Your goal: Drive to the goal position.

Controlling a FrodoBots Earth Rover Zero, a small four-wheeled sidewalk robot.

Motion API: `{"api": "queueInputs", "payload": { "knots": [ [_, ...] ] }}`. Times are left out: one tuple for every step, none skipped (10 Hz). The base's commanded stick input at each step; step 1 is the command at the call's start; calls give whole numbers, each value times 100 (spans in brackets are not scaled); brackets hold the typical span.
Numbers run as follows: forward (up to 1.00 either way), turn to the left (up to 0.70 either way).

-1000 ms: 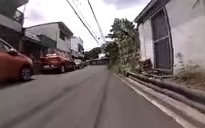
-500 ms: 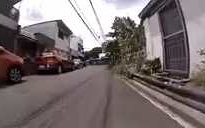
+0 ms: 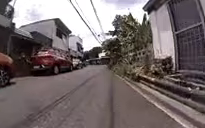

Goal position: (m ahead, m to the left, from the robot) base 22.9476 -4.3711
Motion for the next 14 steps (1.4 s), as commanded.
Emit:
{"api": "queueInputs", "payload": {
  "knots": [
    [100, 0],
    [100, 0],
    [100, 0],
    [100, 0],
    [100, 0],
    [100, 0],
    [100, 0],
    [100, 0],
    [100, 0],
    [100, 0],
    [100, 0],
    [100, 0],
    [100, 0],
    [100, 0]
  ]
}}
